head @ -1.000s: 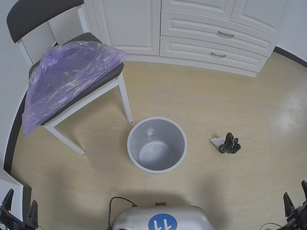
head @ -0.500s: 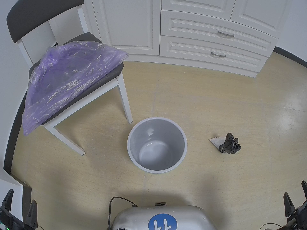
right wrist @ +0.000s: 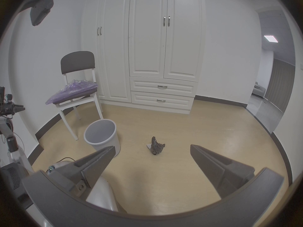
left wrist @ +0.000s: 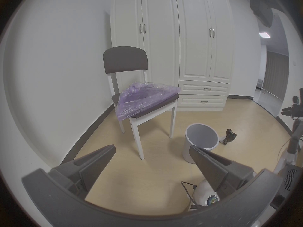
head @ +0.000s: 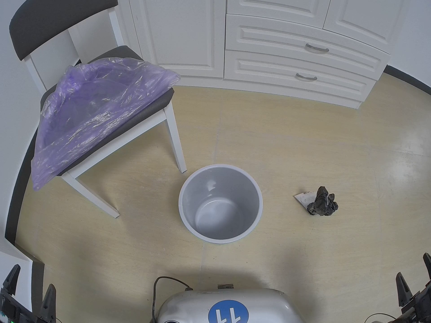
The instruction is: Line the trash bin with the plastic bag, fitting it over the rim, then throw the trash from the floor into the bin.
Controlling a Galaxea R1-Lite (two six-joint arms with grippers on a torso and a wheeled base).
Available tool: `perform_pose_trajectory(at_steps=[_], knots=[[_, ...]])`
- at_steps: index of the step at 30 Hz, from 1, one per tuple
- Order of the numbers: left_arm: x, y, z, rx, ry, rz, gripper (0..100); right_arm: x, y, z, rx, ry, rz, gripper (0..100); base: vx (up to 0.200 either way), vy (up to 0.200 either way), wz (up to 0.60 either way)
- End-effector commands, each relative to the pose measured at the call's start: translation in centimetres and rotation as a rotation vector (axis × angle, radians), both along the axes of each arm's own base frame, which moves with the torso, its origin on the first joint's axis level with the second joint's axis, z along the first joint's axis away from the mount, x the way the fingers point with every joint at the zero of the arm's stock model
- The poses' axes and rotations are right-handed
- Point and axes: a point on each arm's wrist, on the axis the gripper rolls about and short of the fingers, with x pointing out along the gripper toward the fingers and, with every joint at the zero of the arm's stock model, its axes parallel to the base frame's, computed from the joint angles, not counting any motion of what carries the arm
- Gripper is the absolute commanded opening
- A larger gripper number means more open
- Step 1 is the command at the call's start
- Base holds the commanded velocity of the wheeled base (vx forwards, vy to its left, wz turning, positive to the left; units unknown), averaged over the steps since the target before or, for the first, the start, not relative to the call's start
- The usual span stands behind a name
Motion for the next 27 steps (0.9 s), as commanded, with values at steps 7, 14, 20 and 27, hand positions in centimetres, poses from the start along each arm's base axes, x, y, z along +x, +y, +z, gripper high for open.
perform_pose_trajectory(at_steps=[7,14,20,27], knots=[[0.02,0.10,-0.54,-0.100,0.005,0.041,100,0.01,-0.03,-0.48,0.089,-0.001,-0.009,100,0.000,0.000,0.00],[0.02,0.14,-0.53,-0.131,0.002,0.064,100,0.01,-0.04,-0.47,0.091,-0.003,-0.012,100,0.000,0.000,0.00],[0.01,0.13,-0.48,-0.080,-0.003,0.063,100,0.01,-0.05,-0.47,0.035,-0.004,-0.026,100,0.000,0.000,0.00],[0.01,0.05,-0.42,-0.022,-0.009,0.025,100,0.01,-0.01,-0.47,0.011,-0.004,-0.002,100,0.000,0.000,0.00]])
